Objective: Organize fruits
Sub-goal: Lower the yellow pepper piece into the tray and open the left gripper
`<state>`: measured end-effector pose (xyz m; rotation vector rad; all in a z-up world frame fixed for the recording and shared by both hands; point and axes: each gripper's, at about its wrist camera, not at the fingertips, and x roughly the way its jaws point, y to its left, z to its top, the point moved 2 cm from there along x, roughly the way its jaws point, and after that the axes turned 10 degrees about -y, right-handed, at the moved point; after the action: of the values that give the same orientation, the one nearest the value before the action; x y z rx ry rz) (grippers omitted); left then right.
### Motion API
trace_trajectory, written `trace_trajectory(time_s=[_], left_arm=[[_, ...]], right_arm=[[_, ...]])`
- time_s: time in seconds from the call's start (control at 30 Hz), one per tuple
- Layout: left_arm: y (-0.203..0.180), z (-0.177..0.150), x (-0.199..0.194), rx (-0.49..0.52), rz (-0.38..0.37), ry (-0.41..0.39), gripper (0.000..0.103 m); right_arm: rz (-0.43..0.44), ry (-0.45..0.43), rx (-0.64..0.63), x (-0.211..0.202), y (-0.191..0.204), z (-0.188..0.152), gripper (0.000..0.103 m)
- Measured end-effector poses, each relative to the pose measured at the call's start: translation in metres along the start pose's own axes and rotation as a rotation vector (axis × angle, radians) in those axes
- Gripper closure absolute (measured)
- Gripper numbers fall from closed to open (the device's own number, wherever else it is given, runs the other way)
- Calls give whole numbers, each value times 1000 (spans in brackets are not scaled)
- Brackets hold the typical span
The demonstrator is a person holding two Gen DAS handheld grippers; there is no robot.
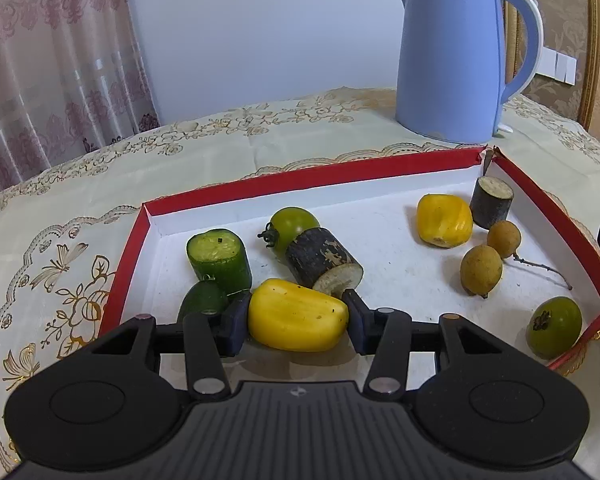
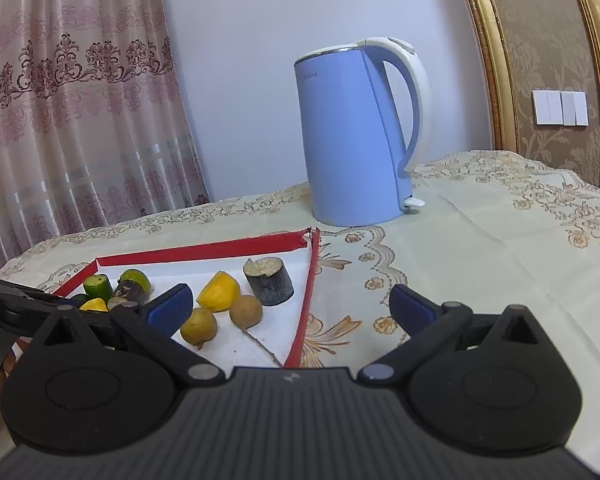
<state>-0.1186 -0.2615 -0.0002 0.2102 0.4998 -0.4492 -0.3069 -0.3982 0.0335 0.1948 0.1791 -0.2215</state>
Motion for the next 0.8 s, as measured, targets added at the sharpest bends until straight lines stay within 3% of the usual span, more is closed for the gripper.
trace_trajectory(time_s=[0.8], left_arm=[[-3, -4, -4, 12, 2, -26, 56]], right_arm=[[-1, 5, 7, 1, -2, 0, 0]])
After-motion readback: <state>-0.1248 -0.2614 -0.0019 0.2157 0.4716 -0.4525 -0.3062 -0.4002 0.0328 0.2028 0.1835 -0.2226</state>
